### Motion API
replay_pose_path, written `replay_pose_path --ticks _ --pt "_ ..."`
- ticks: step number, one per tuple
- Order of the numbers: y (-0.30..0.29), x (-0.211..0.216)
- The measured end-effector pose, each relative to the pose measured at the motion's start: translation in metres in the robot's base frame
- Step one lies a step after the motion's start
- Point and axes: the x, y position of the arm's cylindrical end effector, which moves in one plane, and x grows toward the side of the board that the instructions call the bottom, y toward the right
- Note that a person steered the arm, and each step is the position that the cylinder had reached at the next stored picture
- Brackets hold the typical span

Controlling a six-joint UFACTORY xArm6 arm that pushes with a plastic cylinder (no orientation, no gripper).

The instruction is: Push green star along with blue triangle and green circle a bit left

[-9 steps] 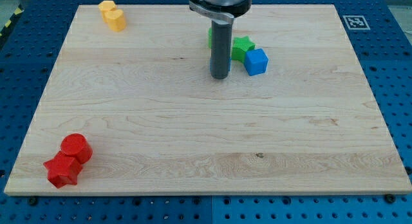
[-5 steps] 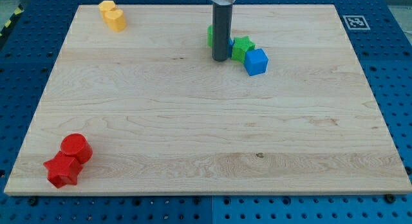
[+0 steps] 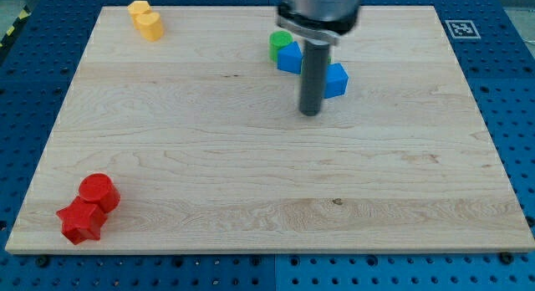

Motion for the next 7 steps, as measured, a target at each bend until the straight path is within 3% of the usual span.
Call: replay_pose_path --ticks 1,2,3,4,7 --pt "0.066 0.000" --pt "0.092 -0.024" --pt "0.052 -0.068" --pt "-0.032 -0.107" --pt "-0.033 -0.114"
